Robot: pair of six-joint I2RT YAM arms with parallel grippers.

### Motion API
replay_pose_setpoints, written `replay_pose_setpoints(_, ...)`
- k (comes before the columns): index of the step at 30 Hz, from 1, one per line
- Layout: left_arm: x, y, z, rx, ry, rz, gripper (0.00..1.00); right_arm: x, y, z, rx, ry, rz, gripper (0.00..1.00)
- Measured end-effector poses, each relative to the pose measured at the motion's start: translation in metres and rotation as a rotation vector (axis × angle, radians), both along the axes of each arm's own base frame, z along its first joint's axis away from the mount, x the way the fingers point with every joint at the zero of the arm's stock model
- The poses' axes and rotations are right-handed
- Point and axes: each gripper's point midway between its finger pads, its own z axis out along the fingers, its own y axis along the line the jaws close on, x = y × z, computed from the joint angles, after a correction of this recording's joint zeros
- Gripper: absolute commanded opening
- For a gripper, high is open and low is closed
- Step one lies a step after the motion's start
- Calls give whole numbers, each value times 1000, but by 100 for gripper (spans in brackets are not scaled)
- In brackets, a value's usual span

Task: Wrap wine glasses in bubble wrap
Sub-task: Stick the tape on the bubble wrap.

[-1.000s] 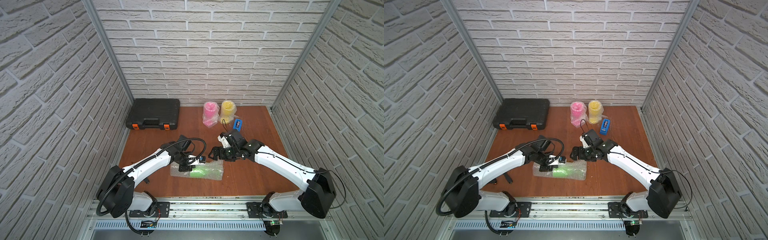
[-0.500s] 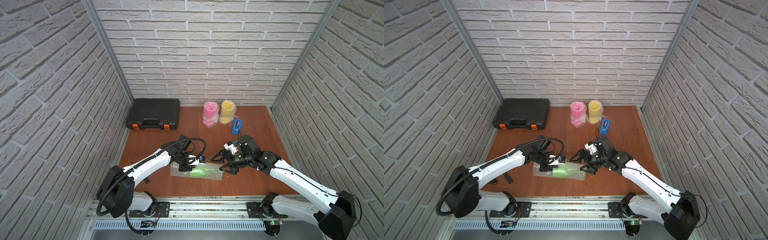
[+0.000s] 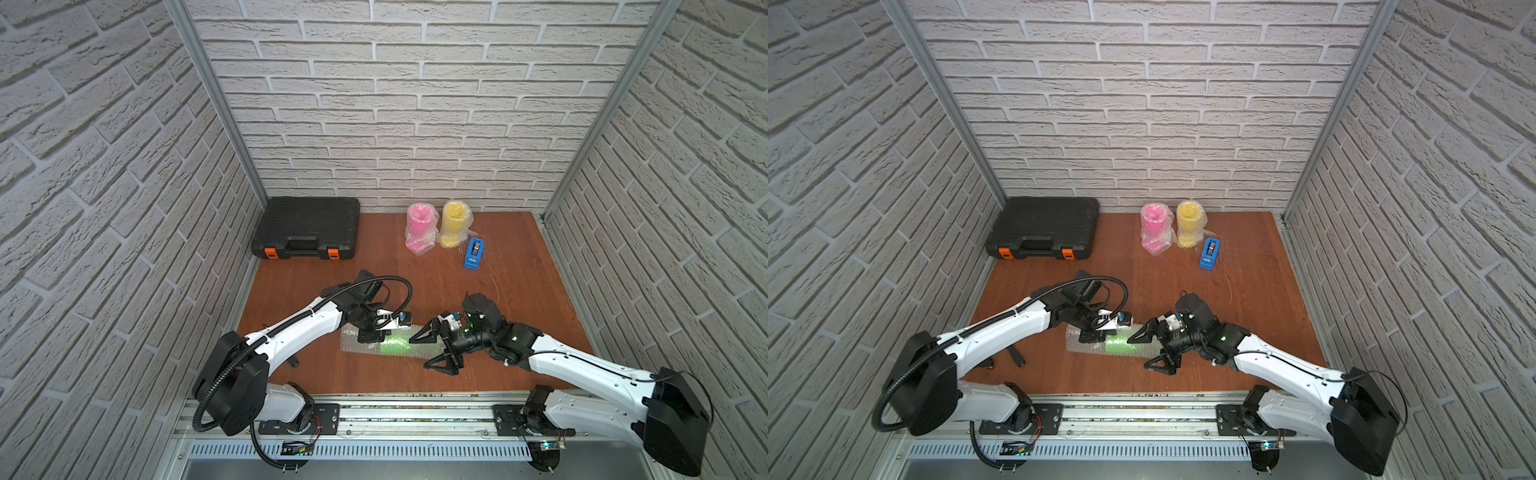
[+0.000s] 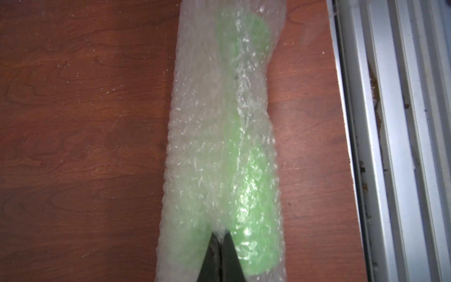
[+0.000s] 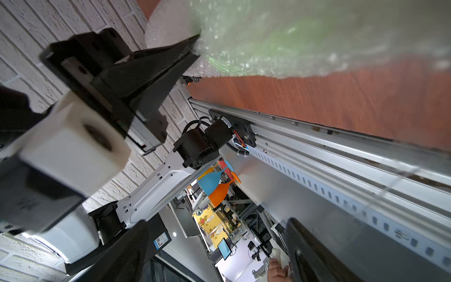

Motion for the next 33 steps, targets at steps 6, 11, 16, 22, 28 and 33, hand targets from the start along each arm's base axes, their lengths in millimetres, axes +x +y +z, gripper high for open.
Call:
replay_pose_setpoints(6, 1, 0, 0, 1, -7, 6, 0, 10, 21, -20, 13, 28, 13, 85)
replay_pose_setpoints(11, 7, -1, 1, 4, -37, 31, 0, 15, 28, -43, -13, 46, 47, 82)
replay_pose_setpoints(16, 4, -4, 4, -13, -48, 23, 0, 33, 21, -51, -63, 16, 31, 82)
replay_pose_setpoints(22, -1, -6, 1, -13, -44, 13, 0, 47, 7, -35, -74, -72, 24, 83)
replay_pose_setpoints(28, -2, -8, 2, -25, -49, 13, 0, 45, 0, -30, -111, -106, 47, 83)
replay_pose_setpoints(33, -2, -8, 3, -28, -50, 17, 0, 48, -4, -29, -134, -129, 54, 83)
